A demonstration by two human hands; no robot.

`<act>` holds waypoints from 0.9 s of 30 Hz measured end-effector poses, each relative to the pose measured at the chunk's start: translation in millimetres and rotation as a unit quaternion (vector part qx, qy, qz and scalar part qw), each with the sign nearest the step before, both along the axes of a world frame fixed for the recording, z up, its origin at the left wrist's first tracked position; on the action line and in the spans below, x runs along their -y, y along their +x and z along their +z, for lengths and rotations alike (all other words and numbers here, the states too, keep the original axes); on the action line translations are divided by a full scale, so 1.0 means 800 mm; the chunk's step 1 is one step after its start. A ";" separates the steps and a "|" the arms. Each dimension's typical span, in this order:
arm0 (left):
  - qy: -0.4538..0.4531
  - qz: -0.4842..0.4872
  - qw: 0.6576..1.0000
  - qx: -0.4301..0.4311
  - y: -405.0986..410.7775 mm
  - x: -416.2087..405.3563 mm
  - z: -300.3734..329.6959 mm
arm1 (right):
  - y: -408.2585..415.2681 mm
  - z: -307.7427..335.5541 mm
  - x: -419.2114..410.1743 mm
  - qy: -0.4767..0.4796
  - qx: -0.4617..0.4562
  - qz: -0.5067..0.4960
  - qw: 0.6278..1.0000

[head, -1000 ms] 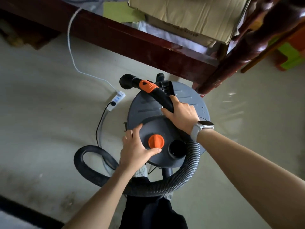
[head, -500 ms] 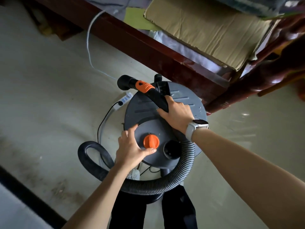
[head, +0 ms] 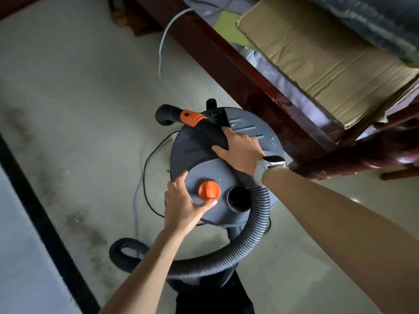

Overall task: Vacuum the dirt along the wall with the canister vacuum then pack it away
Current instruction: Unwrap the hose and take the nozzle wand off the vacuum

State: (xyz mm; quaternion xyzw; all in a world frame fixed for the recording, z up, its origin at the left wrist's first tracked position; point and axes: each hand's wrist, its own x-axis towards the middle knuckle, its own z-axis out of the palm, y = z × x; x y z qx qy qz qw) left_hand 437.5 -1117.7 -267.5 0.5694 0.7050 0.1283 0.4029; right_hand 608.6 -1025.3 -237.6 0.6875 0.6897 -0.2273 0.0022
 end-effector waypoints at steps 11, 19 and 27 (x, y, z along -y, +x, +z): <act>-0.023 0.098 0.995 0.014 0.023 -0.007 -0.012 | -0.004 -0.004 -0.031 0.036 0.032 0.043 0.998; 0.031 0.041 0.996 0.078 0.008 0.057 -0.014 | -0.015 0.009 0.053 0.054 -0.065 -0.027 0.996; -0.294 -0.255 0.915 0.108 -0.006 0.203 -0.016 | -0.037 0.036 0.216 0.040 -0.238 -0.210 0.948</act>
